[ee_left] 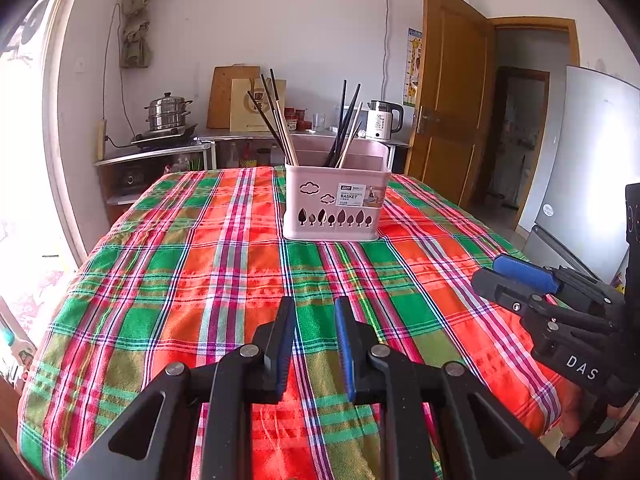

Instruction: Organize utensils

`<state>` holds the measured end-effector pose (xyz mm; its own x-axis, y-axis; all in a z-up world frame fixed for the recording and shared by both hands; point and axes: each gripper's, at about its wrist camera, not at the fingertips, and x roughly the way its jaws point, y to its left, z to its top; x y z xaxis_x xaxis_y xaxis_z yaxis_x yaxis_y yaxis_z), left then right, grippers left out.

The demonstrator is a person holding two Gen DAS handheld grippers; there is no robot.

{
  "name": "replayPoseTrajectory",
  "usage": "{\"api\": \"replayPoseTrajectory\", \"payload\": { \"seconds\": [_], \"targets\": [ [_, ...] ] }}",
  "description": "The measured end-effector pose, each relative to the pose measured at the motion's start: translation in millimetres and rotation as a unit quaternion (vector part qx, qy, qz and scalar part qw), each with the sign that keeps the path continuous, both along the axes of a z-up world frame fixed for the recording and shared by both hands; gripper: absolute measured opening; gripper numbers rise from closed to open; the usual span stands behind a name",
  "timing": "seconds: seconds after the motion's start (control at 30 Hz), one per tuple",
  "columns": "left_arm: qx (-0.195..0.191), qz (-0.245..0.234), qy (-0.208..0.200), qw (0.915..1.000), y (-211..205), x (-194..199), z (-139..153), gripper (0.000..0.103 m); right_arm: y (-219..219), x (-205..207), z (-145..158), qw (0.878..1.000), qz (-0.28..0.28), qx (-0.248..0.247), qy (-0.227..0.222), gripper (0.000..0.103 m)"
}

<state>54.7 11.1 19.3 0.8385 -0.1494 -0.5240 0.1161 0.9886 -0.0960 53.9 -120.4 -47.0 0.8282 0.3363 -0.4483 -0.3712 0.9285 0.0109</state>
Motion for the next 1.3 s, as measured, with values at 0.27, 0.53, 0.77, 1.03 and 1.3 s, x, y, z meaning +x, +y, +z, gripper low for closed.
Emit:
{"api": "replayPoseTrajectory", "payload": {
  "seconds": [0.27,0.53,0.77,1.03,1.3],
  "targets": [
    [0.001,0.0,-0.001,1.0,0.4,0.3,0.4,0.02,-0.1,0.0,1.2,1.0,0.001,0.001,-0.001,0.04],
    [0.005,0.001,0.0,1.0,0.1,-1.0,-0.5,0.02,0.2,-0.3,1.6,1.0,0.001,0.001,0.0,0.04],
    [0.008,0.003,0.0,1.0,-1.3,-2.4,-1.5,0.02,0.3,-0.7,1.5,1.0,0.0,0.002,0.0,0.04],
    [0.006,0.003,0.004,1.0,-3.6,-1.8,-2.2,0.02,0.3,-1.1,0.8,1.0,0.001,0.002,0.002,0.04],
    [0.016,0.008,0.002,0.9998,-4.7,-1.6,-2.7,0.02,-0.1,-1.7,0.6,1.0,0.001,0.003,0.002,0.04]
  ]
}}
